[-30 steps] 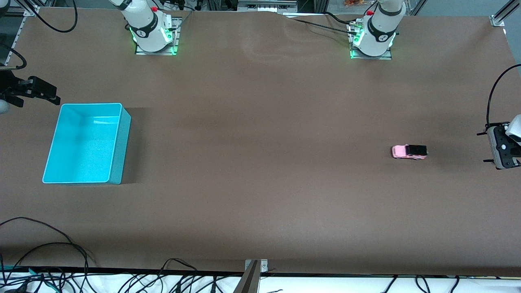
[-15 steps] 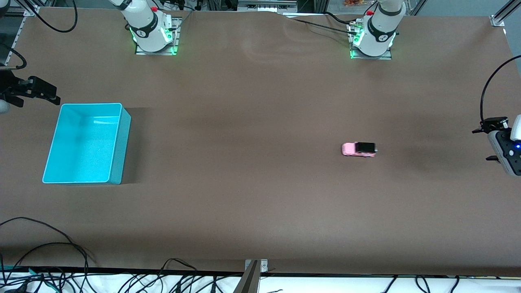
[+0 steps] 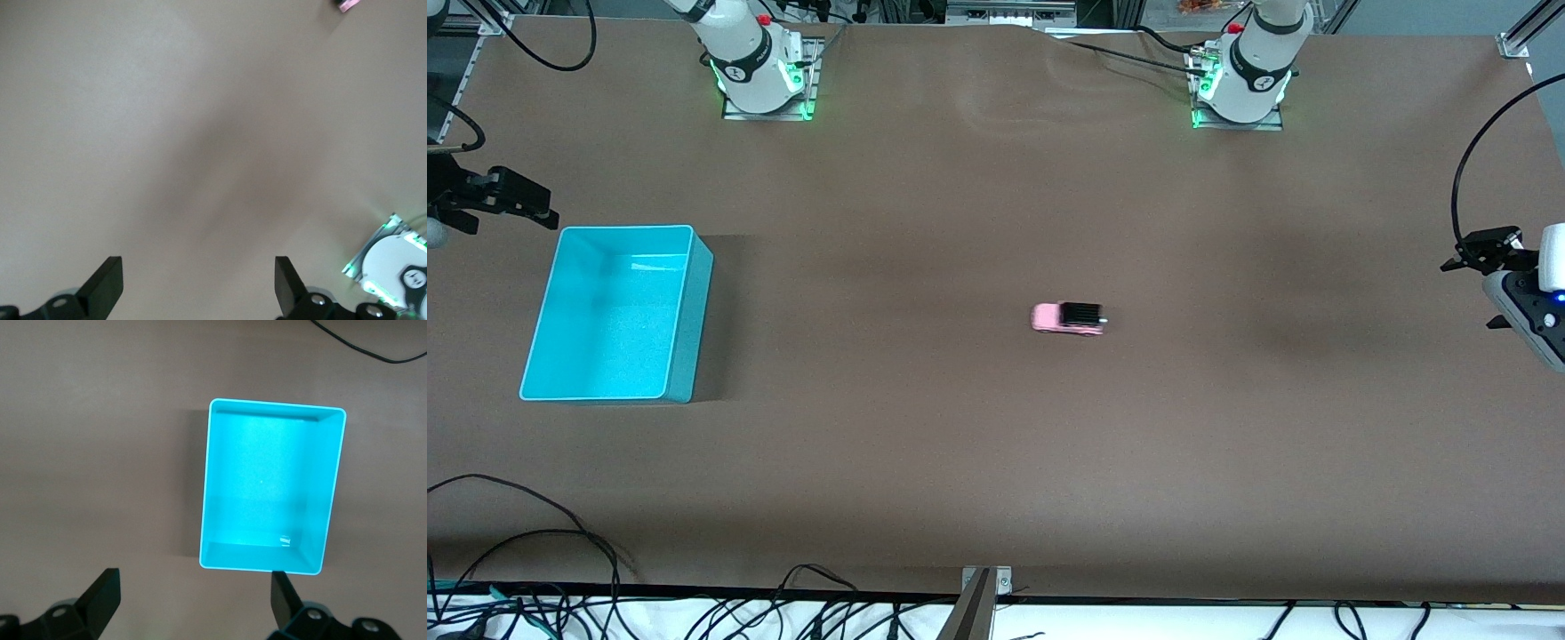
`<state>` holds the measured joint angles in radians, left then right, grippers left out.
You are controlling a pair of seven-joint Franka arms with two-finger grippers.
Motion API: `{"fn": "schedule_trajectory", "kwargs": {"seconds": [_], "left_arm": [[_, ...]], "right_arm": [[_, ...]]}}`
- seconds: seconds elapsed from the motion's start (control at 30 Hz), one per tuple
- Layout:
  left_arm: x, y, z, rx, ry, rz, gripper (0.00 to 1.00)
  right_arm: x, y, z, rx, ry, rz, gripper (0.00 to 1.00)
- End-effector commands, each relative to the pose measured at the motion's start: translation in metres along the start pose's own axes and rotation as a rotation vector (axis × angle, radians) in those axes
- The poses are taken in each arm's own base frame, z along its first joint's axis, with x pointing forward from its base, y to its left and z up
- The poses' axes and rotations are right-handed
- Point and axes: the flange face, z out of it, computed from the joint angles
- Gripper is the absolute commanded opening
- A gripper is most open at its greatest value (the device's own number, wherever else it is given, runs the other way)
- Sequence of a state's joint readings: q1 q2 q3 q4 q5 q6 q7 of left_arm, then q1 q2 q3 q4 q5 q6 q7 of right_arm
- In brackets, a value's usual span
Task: Wind and store pink jeep toy
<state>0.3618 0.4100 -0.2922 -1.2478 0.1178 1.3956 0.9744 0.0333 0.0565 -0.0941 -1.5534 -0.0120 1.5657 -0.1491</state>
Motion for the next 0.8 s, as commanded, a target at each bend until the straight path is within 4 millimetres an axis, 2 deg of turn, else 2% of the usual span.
{"fn": "schedule_trajectory", "kwargs": {"seconds": [0.0,0.07,0.27,0.3,0.37,0.53,0.77], "left_arm": [[0.022,0.021,-0.013,-0.007,-0.016,-0.035,1.0],[0.027,0.026,-0.016,-0.005,-0.02,-0.051,1.0],[0.025,0.028,-0.019,-0.009,-0.024,-0.068,1.0],[0.022,0.03,-0.029,0.012,-0.013,-0.077,1.0],[0.024,0.043,-0.04,0.037,-0.012,-0.093,1.0],[0.037,0.077,-0.049,0.068,-0.015,-0.177,1.0],[0.022,0.089,-0.042,0.054,0.122,-0.338,1.0]], "right_arm": [[0.002,-0.001,-0.007,-0.008,0.009,0.009,1.0],[0.002,-0.001,-0.007,-0.008,0.009,0.007,1.0],[0.002,-0.001,-0.007,-0.008,0.009,0.009,1.0],[0.002,-0.001,-0.006,-0.008,0.008,0.009,1.0],[0.002,-0.001,-0.007,-0.008,0.009,0.009,1.0],[0.002,0.0,-0.006,-0.008,0.008,0.01,1.0],[0.002,0.001,-0.006,-0.011,0.006,0.012,1.0]]}}
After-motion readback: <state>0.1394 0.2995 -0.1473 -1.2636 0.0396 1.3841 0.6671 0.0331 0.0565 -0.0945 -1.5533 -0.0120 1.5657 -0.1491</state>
